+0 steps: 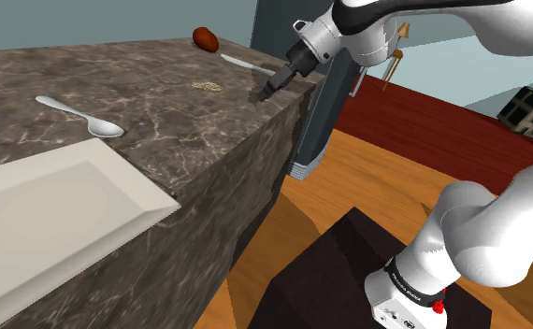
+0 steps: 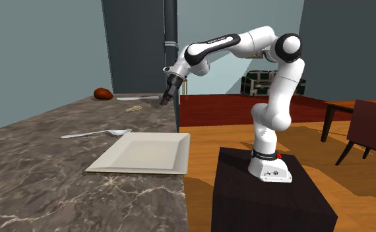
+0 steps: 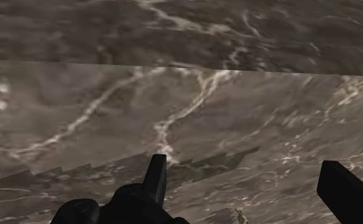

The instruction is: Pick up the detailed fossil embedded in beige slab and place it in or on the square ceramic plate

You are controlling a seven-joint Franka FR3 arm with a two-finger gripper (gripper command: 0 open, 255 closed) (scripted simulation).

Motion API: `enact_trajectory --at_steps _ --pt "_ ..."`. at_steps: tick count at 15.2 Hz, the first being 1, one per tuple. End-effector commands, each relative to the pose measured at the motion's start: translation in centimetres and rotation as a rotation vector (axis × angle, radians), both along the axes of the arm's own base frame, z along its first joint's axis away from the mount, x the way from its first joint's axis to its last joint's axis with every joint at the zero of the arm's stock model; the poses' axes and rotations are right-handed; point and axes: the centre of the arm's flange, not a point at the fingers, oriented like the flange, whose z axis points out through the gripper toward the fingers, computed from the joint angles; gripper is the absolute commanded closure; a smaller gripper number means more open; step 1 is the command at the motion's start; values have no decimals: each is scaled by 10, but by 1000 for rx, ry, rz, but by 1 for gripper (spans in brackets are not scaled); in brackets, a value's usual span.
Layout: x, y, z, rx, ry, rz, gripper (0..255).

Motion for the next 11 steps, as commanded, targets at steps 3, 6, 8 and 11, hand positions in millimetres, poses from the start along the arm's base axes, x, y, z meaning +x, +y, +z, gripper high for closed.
enact_trajectory --at_steps 3,6,8,11 --pt "35 24 0 50 -99 85 0" --pt "59 44 3 88 -171 147 0" --pt "73 56 6 111 -214 185 0" --pt "79 66 -5 111 -214 185 0"
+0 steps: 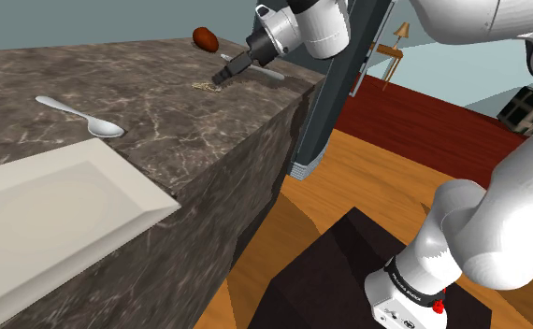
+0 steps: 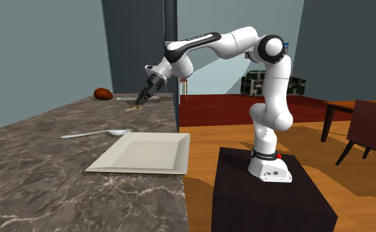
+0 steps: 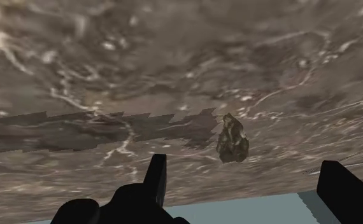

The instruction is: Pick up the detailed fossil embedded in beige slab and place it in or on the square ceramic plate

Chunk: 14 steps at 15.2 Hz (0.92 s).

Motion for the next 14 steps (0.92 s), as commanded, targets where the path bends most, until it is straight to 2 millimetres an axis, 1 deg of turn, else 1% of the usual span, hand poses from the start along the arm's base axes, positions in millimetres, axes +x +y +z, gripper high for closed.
enact_trajectory --at_steps 1,5,12,13,14 --pt "3 6 -7 2 -3 3 0" --pt "11 18 -19 2 -3 3 0" --pt "11 18 -19 2 -3 3 0" --pt "11 18 -19 2 -3 3 255" --pt "11 18 -19 2 -3 3 255"
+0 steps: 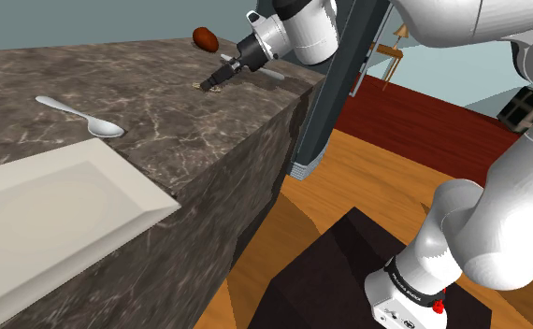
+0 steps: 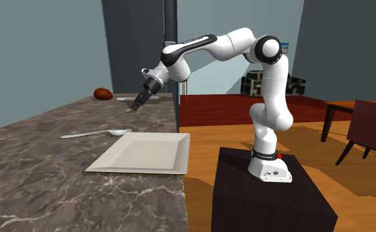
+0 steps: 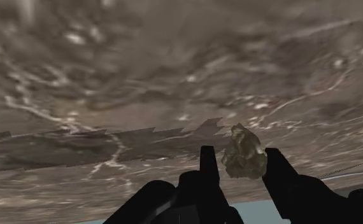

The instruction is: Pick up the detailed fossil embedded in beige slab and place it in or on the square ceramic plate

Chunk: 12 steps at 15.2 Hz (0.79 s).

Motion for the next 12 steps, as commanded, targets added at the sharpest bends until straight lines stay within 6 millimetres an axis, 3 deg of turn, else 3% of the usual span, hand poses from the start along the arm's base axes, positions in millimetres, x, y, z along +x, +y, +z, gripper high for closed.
enact_trajectory --at_steps 1,8,12 --pt "0 2 -2 -1 5 4 255" --pt "-1 2 -2 -1 5 4 255" --pt "-1 2 19 -1 5 4 255"
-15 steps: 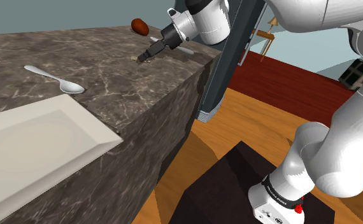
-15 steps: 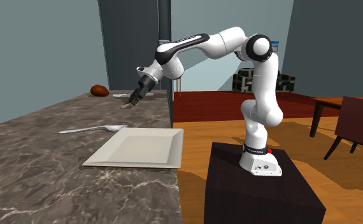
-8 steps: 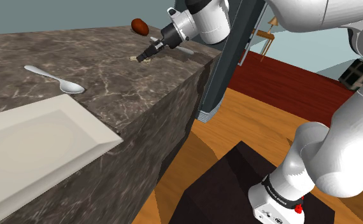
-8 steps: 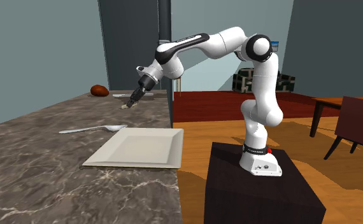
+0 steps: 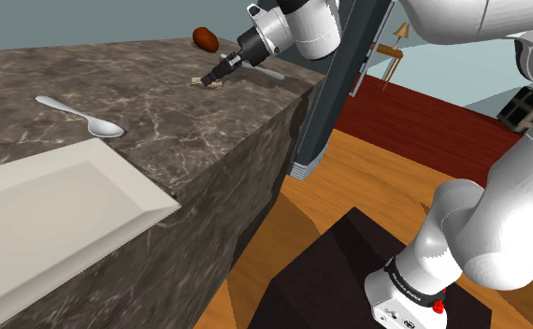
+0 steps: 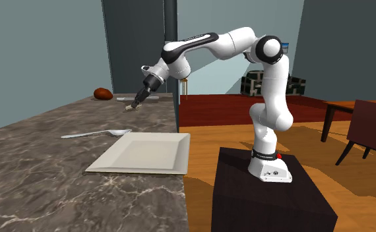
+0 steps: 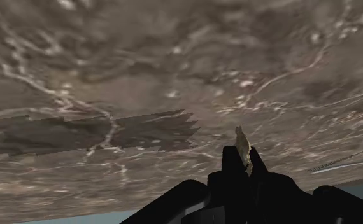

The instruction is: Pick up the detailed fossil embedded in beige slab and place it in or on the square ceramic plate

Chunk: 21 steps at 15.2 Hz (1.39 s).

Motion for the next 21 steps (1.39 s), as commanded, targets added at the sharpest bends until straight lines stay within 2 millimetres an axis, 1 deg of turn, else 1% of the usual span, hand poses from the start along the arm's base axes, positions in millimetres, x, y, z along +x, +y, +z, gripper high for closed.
enact_trajectory --at_steps 1,13,14,21 --pt "1 -1 10 0 0 0 255" --pt "1 -1 74 0 0 0 255" --pt "1 -1 75 0 0 0 255" --pt "-52 75 73 0 0 0 255"
